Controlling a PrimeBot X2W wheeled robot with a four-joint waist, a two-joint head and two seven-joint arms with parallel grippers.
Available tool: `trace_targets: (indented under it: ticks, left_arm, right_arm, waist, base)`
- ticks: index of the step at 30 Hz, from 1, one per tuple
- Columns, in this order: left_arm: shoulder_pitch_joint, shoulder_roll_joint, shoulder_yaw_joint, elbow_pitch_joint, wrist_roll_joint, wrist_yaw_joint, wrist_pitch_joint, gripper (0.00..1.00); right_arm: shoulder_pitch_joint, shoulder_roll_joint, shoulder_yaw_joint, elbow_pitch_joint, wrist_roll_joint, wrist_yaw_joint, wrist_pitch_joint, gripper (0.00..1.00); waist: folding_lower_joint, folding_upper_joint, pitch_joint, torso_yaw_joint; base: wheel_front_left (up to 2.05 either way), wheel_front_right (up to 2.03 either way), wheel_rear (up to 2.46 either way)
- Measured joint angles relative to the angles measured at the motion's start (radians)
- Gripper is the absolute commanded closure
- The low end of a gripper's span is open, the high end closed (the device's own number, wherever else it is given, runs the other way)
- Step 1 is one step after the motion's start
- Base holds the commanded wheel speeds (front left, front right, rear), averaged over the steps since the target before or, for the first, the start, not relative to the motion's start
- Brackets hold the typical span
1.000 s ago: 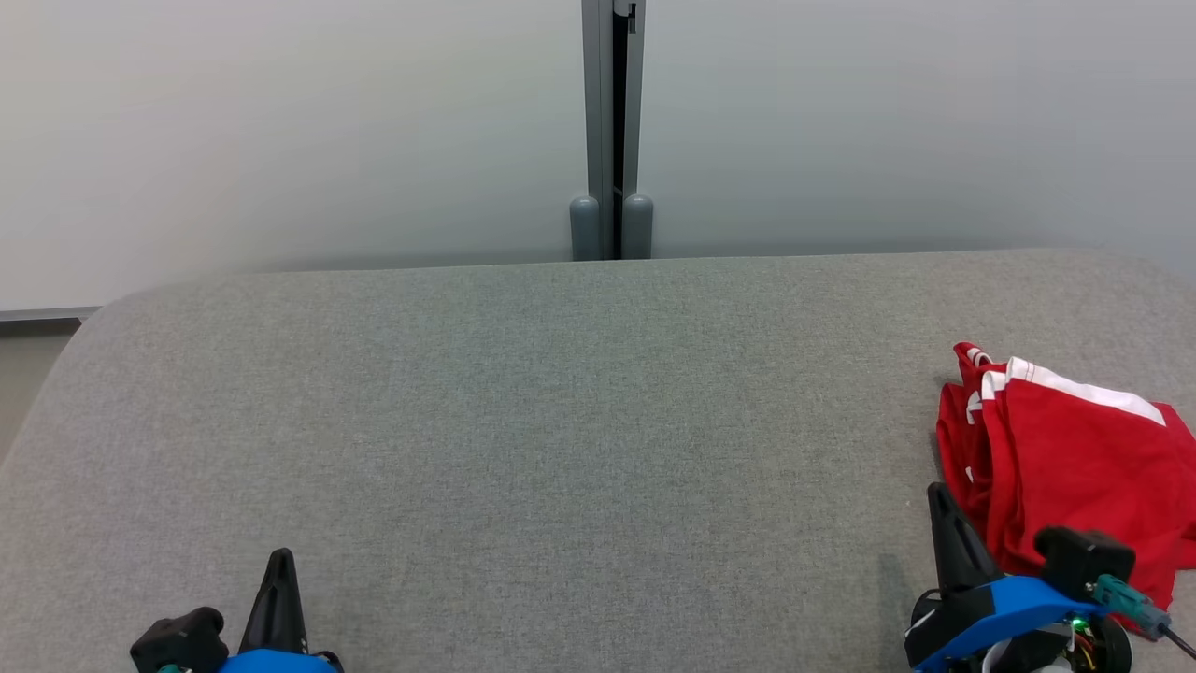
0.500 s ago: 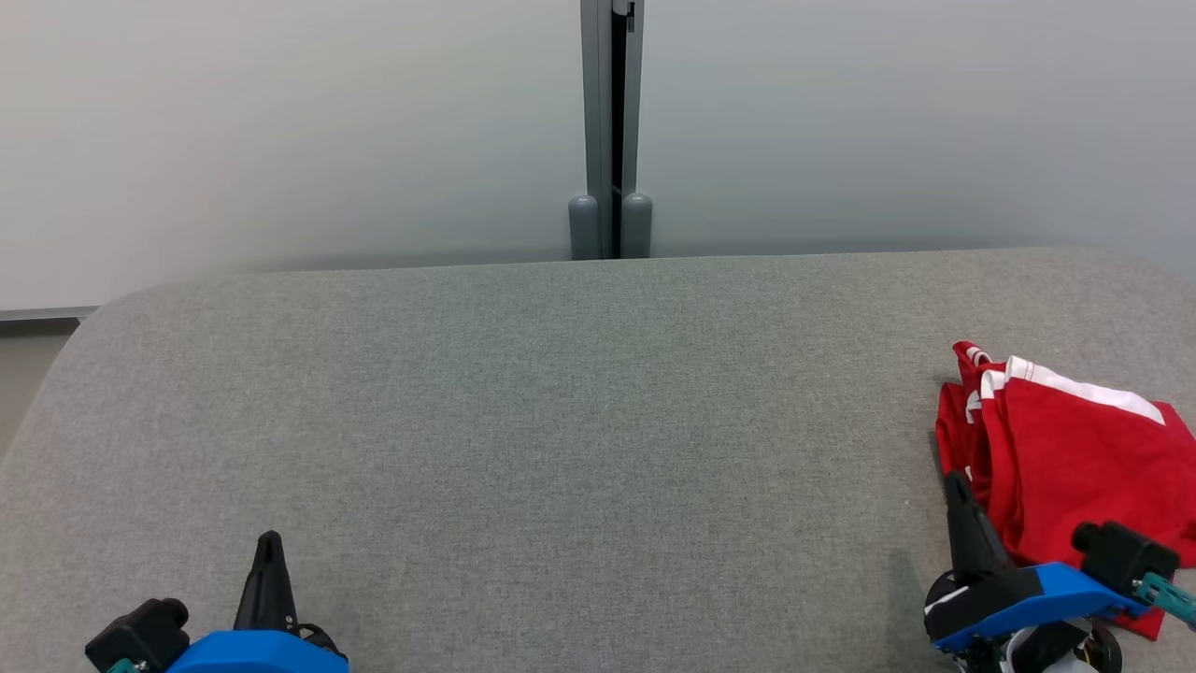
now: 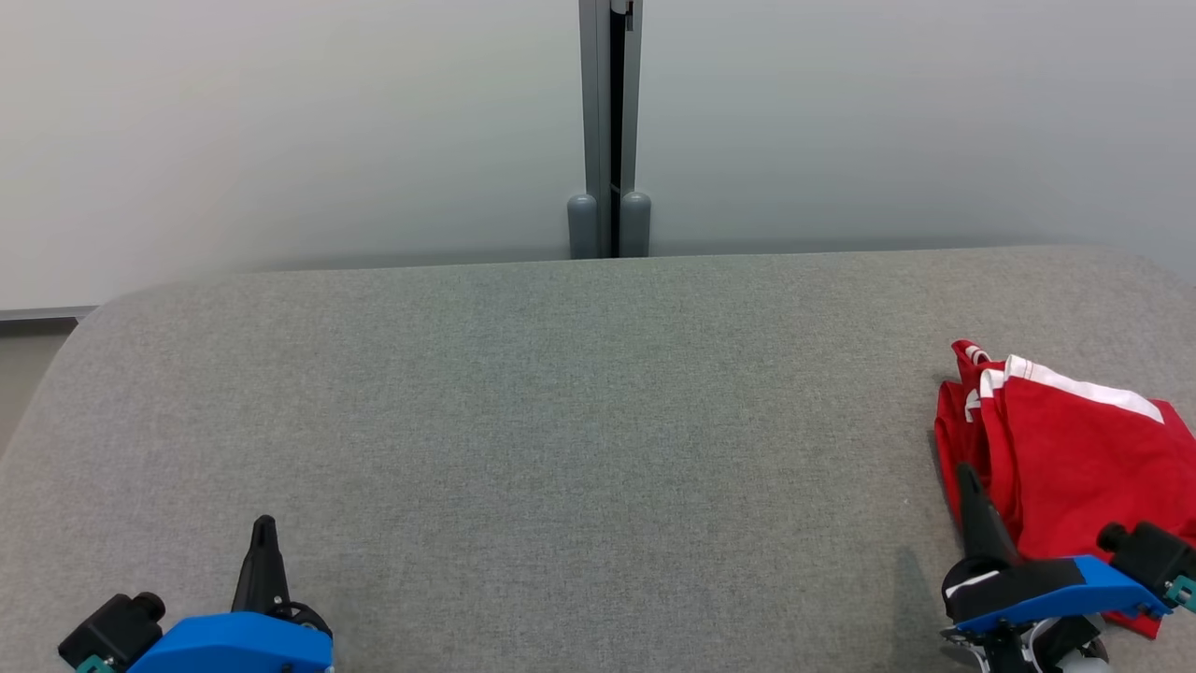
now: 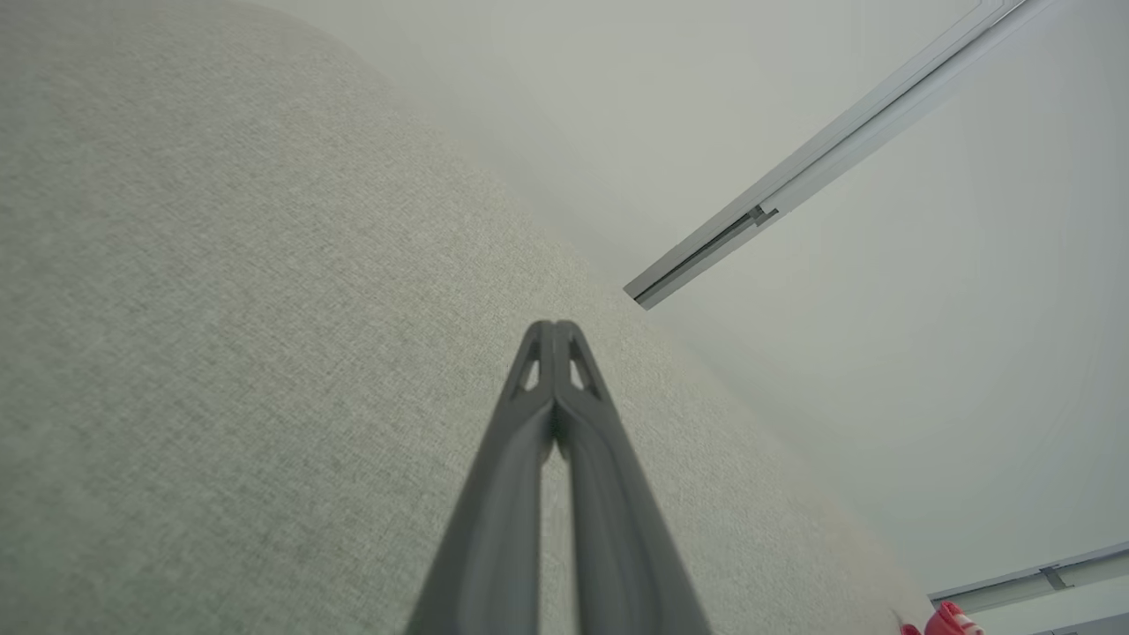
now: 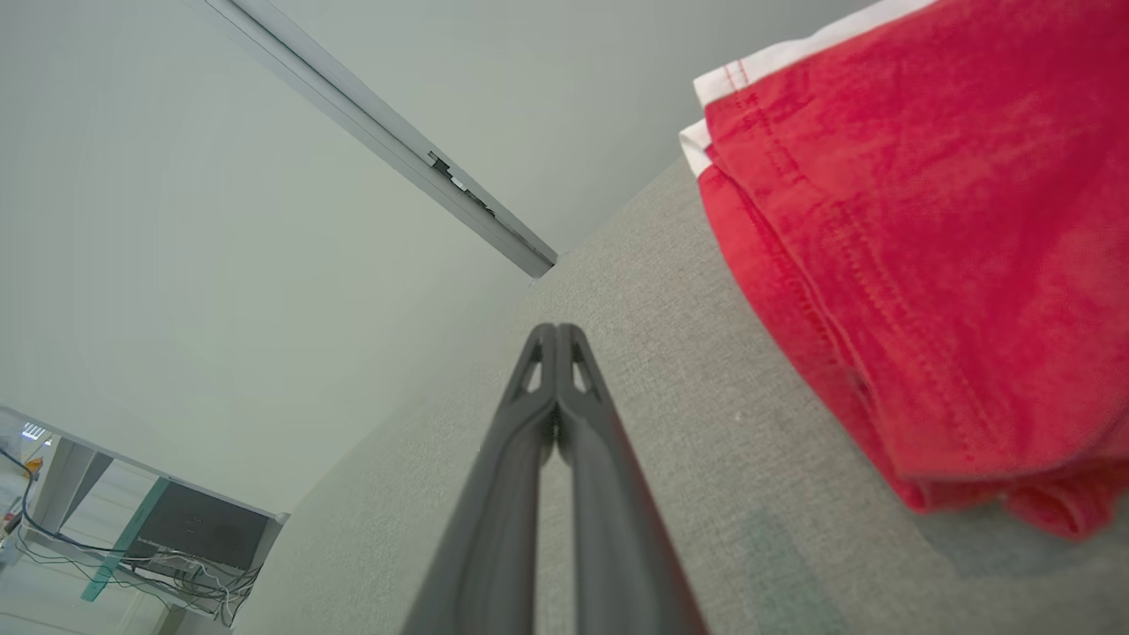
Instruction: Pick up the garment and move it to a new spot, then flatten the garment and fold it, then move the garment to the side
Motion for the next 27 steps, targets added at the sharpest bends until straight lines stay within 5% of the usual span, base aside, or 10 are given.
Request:
trace_targets:
  ticks: [27]
  left_arm:
    - [-0.027, 0.002, 0.009, -0.050, -0.333, -0.006, 0.082, 1.00]
  right_arm:
    - [0.010, -0.001, -0.020, -0.062, 0.317, 0.000, 0.083, 1.00]
  waist:
    - [0.0000, 0.0001, 0.003, -0.003]
  base:
    - [0.00, 0.00, 0.00]
